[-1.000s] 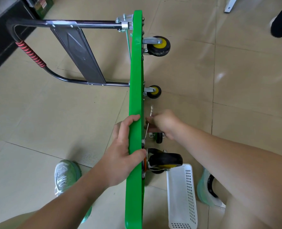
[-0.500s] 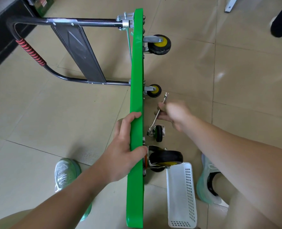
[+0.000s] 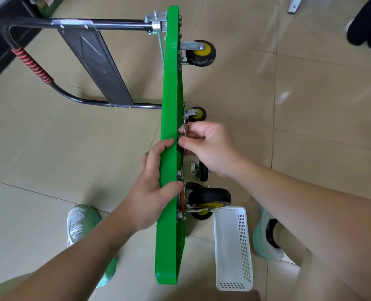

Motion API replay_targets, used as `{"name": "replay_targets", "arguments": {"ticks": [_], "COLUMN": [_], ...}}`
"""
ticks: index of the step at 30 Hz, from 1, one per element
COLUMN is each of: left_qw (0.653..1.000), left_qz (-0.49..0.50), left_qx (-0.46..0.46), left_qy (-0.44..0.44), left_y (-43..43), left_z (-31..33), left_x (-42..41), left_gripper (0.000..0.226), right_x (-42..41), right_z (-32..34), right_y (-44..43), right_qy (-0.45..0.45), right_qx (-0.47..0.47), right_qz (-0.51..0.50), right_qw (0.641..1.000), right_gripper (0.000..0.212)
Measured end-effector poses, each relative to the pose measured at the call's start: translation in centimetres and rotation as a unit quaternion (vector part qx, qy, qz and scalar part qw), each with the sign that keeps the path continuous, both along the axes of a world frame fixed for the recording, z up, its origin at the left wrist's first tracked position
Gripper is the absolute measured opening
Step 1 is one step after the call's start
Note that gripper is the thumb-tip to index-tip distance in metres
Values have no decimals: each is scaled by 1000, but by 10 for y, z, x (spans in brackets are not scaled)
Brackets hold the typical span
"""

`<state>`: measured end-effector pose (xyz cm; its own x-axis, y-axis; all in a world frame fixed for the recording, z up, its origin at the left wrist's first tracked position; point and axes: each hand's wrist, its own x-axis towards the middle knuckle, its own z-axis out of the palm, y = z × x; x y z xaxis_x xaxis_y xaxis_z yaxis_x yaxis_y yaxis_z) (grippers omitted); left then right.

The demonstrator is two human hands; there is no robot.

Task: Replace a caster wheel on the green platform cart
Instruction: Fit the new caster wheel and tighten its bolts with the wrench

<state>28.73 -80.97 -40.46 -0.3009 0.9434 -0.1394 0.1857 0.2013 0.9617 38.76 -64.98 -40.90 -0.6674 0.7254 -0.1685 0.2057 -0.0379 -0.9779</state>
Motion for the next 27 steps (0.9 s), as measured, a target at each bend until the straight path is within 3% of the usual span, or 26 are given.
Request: {"name": "replay_targets", "arguments": {"ticks": [7, 18, 22, 27], "left_qw": [1000, 1000, 999, 999], "left_qz": [-7, -21, -26, -34], "left_qx": [-6, -20, -27, -29], "left_qy": [7, 12, 19, 27], "left_y": [1, 0, 0, 0], "left_z": [1, 2, 3, 4], "left_x": [-1, -3, -2, -4], "left_gripper": [71, 74, 74, 75], "right_x": [-1, -9, -15, -20], "right_z": [3, -28, -37, -46], "right_y": [1, 9, 17, 29], "right_qy": [7, -53, -78, -151], "right_qx": [12, -44, -125, -238], "right_qz": [28, -24, -53, -70], "right_qw": [1000, 997, 988, 957], "right_gripper": [33, 20, 31, 25]}}
